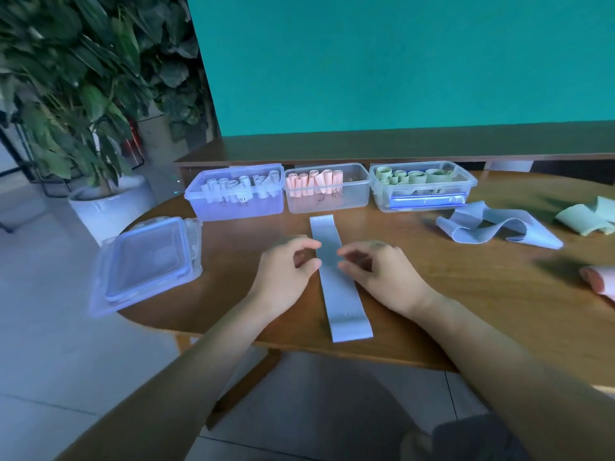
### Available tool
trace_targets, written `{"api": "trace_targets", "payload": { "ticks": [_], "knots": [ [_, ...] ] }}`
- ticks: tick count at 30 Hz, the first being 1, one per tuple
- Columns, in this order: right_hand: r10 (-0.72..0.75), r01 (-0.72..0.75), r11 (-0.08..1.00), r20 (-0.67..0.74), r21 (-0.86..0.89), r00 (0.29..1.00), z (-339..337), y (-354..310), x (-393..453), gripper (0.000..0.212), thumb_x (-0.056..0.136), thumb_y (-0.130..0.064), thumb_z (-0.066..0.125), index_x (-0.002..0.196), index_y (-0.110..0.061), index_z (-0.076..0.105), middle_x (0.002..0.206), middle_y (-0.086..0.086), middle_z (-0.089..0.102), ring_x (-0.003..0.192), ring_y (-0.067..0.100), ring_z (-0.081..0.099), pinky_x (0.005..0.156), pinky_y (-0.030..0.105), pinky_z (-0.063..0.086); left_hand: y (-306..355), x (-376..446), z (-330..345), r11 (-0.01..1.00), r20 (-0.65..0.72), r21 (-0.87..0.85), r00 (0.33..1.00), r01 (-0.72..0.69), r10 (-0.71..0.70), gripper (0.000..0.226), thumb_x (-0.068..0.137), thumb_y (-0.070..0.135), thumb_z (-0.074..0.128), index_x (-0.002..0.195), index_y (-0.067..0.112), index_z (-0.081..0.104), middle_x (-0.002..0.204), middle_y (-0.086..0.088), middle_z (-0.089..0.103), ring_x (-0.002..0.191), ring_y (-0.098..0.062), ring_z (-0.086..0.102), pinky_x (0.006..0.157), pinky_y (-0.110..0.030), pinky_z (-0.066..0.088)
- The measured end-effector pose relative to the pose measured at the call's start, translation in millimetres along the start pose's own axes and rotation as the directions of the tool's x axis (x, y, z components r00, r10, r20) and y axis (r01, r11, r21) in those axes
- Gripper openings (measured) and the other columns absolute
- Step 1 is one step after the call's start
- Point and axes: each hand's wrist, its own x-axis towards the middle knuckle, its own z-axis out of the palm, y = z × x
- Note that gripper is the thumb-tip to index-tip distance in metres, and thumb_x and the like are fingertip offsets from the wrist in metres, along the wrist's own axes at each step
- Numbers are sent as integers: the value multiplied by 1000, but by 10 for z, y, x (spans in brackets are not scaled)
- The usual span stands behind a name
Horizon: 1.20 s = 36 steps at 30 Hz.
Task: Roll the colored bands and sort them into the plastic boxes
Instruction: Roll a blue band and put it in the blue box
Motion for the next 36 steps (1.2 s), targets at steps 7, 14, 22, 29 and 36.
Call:
{"api": "trace_targets", "payload": {
  "ticks": [7, 14, 22, 29, 36],
  "knots": [
    [-88, 69, 979, 92, 193, 992, -180, -280, -734, 6, 88, -31, 77, 88, -28, 72, 88, -10, 72, 82, 12, 65, 82, 35, 52, 277, -925, -118, 981, 20, -102, 986, -164, 167, 18, 84, 25, 80, 101, 28, 78, 95, 16, 73, 91, -7, 68, 79, -18, 50],
    [-181, 163, 980, 179, 111, 967, -257, -238, -913, 10, 87, -27, 79, 92, -19, 77, 96, -12, 71, 95, 12, 67, 86, 33, 53, 308, -1112, -59, 933, 65, 75, 935, -352, 348, 7, 86, 29, 78, 87, 23, 80, 88, 17, 72, 92, -3, 63, 82, -31, 52],
    [-153, 140, 987, 226, 74, 962, -254, -233, -802, 7, 91, -23, 75, 91, -16, 77, 109, -12, 65, 101, 3, 61, 86, 17, 46, 322, -1023, -48, 933, 109, 182, 949, -312, 296, 16, 87, 39, 75, 88, 23, 79, 94, 19, 56, 100, 3, 51, 82, -5, 35],
    [-22, 4, 998, 276, 66, 961, -281, -217, -649, 14, 90, -32, 75, 86, -18, 75, 106, -14, 66, 96, 5, 62, 80, 17, 47, 299, -915, -50, 938, 150, 223, 960, -266, 236, 18, 92, 34, 69, 88, 17, 74, 101, 13, 54, 96, -2, 53, 79, -10, 36],
    [-41, 5, 989, 245, 145, 969, -232, -158, -639, 8, 88, -27, 78, 90, -24, 71, 91, -9, 69, 84, 10, 62, 79, 32, 51, 319, -883, -66, 935, 191, 111, 931, -337, 312, 11, 92, 11, 68, 87, 19, 73, 89, 12, 62, 84, -8, 59, 72, -15, 42]
  ]
}}
